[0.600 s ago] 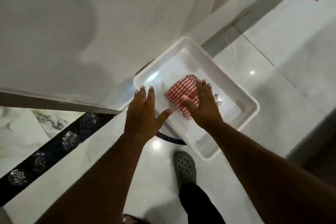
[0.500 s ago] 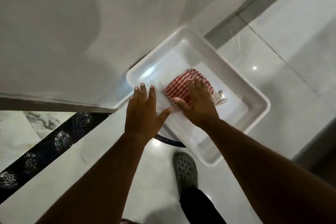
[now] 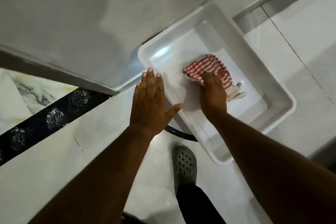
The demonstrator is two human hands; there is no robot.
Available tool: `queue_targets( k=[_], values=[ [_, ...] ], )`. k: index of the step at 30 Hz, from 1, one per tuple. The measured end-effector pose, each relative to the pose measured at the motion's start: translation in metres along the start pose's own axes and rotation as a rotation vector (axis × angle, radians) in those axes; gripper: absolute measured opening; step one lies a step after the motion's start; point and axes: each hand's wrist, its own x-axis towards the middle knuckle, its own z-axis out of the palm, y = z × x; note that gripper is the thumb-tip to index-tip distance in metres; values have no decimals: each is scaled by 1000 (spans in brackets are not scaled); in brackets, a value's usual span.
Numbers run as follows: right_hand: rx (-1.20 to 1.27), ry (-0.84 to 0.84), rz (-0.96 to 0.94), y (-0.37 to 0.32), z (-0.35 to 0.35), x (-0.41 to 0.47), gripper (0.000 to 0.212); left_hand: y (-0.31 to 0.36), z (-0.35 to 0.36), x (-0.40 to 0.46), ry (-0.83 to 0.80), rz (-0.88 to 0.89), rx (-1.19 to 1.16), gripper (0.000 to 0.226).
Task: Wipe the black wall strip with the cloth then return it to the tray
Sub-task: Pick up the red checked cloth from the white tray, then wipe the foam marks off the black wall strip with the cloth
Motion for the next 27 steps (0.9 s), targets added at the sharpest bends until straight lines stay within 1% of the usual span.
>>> queue_targets(
  k=[3,5,9,14,18,21,23,25,27],
  values=[
    [112,73,98,-37,-25,-5,32,-23,-23,-21,-2,-41,-57,114],
    [136,110,90,-65,-33,-15,30,-48,-37,-41,11,-77,-73,113],
    [186,115,-61,-139,-33,-55,29,-107,-56,-91,29,-169,-70,108],
    [243,-13,-267,-232,-4,-133,33,-189,-74,-171,42,-306,-83,106],
    [128,-227,-420,-261,53,-172,40,-254,-75,-239,5,-456,-95,109],
    [49,-351,-516,-274,113,-172,52,-297,-55,-270,4,-573,-135,115],
    [-5,-397,-488,-276,159,-159,53,-323,-30,-276,18,-628,-152,117],
    [-17,-402,-491,-276,213,-137,48,-353,11,-274,3,-685,-178,115],
    [37,-425,-590,-273,274,-106,45,-387,62,-260,17,-745,-167,115]
  ],
)
